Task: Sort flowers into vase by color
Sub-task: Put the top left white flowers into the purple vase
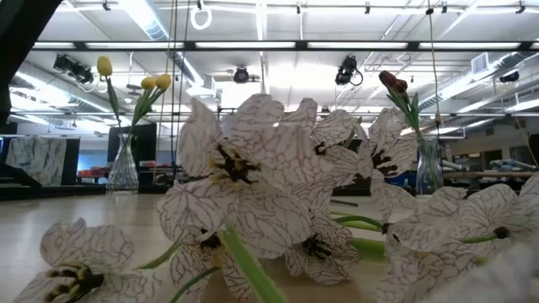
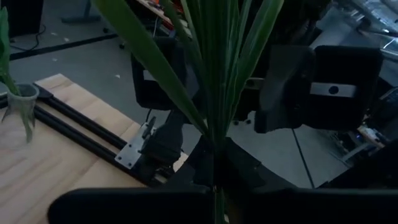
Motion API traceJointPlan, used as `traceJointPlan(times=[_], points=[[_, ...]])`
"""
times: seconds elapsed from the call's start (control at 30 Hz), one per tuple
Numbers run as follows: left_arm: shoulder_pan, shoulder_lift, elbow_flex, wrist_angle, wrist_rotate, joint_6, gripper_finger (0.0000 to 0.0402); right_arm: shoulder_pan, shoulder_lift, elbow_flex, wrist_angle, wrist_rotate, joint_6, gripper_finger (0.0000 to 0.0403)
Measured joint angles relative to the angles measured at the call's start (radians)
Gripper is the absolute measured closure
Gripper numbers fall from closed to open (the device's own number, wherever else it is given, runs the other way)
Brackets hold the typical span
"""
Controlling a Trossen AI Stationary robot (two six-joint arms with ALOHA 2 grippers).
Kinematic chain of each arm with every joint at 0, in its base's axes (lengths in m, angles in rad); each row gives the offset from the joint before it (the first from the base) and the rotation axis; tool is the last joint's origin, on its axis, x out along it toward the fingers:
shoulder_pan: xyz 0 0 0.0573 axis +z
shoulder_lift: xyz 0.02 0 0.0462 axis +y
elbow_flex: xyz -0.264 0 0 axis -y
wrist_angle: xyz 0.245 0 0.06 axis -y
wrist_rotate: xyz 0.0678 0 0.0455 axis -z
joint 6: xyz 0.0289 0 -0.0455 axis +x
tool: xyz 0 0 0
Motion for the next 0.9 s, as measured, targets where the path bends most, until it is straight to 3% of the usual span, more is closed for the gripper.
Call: traceJointPlan(times=[0.33,0.63,0.77,0.9], points=[[0.0,0.0,0.0,-0.016,0.024,-0.007,0.0384,0.0,0.0,0.0,0.0,0.006,-0.019,0.0286],[0.0,0.0,0.0,-0.01,0.043,0.009,0.0377,0.0,0.001,0.0,0.001,0.007,-0.018,0.0369],[0.0,0.0,0.0,-0.002,0.047,0.001,0.0353,0.0,0.001,0.0,0.01,0.005,-0.018,0.0393],[0.007,0.0,0.0,-0.001,0.104,0.007,0.0295,0.0,0.001,0.0,0.006,0.002,-0.02,0.0388]])
